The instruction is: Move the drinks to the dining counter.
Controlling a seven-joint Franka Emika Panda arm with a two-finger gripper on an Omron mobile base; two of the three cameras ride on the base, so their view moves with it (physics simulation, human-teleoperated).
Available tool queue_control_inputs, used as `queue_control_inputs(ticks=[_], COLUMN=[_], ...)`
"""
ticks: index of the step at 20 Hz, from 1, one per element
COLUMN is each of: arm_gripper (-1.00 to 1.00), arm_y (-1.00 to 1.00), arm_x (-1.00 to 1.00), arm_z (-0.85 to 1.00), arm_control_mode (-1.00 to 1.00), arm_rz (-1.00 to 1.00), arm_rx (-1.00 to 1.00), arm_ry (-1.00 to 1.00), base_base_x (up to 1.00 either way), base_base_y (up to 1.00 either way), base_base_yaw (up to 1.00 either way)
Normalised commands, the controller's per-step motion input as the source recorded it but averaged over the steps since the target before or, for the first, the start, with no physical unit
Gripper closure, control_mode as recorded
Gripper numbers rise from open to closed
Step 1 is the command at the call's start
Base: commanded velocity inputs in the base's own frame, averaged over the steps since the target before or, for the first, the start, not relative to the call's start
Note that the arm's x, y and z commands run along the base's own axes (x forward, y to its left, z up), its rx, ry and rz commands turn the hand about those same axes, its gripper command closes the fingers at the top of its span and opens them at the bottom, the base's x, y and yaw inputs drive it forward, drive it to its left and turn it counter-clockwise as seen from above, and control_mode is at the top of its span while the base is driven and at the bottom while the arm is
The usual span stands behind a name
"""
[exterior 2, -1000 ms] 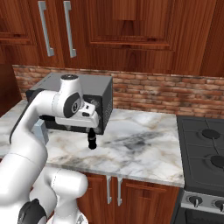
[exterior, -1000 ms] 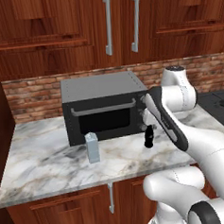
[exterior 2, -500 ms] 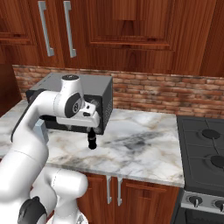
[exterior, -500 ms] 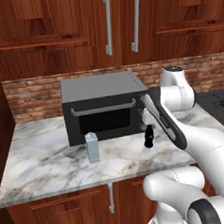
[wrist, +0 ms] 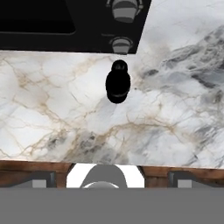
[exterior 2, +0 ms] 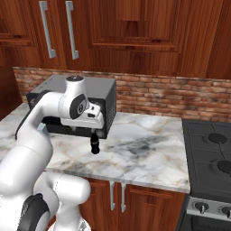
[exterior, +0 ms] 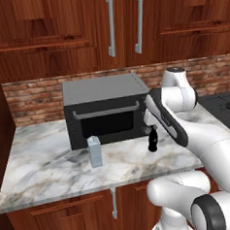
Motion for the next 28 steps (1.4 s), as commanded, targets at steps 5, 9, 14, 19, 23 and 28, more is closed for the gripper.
queue_control_inputs(ticks=[5, 9, 14, 19, 23, 28], arm_gripper=[-1.0, -1.0, -1.0, -1.0, -1.0, -1.0], arm_y=[0.0, 0.0, 0.0, 0.0, 0.0, 0.0], arm_x=[0.16, 0.11, 0.12, 0.05, 0.07, 0.06], arm_z=[-0.08, -0.2, -0.11, 0.0, -0.01, -0.04], arm_control_mode=[-1.0, -1.0, -1.0, -1.0, -1.0, -1.0], arm_rz=[0.0, 0.0, 0.0, 0.0, 0.0, 0.0], arm_rx=[0.03, 0.02, 0.01, 0.0, 0.0, 0.0], arm_ry=[0.0, 0.0, 0.0, 0.0, 0.0, 0.0], base_base_x=[0.0, 0.0, 0.0, 0.0, 0.0, 0.0], base_base_y=[0.0, 0.0, 0.0, 0.0, 0.0, 0.0], base_base_yaw=[0.0, 0.0, 0.0, 0.0, 0.0, 0.0])
